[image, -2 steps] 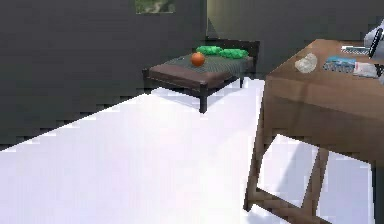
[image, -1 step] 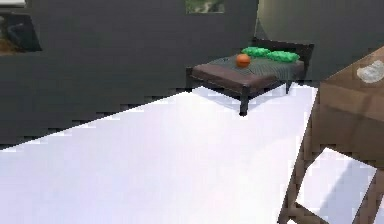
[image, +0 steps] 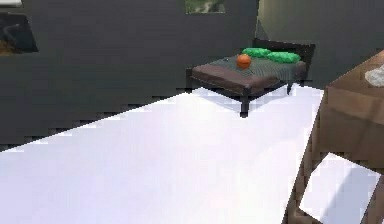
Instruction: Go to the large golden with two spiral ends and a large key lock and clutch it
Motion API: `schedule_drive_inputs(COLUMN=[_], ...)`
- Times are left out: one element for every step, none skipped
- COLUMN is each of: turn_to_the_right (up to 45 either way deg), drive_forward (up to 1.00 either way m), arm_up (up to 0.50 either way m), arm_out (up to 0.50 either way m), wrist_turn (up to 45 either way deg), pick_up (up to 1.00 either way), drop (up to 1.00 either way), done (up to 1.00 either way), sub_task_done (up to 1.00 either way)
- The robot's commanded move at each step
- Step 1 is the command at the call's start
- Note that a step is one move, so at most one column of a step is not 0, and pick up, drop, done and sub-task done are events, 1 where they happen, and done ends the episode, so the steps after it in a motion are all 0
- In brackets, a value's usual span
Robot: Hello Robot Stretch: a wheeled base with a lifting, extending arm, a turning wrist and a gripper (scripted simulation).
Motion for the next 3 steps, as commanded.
schedule_drive_inputs(turn_to_the_right=[-45.0,-12.0,0.0], drive_forward=[0.00,0.00,0.50], arm_up=[0.00,0.00,0.00], arm_out=[0.00,0.00,0.00], wrist_turn=[0.0,0.0,0.0], pick_up=[0.00,0.00,0.00], drop=[0.00,0.00,0.00], done=[0.00,0.00,0.00], sub_task_done=[0.00,0.00,0.00])
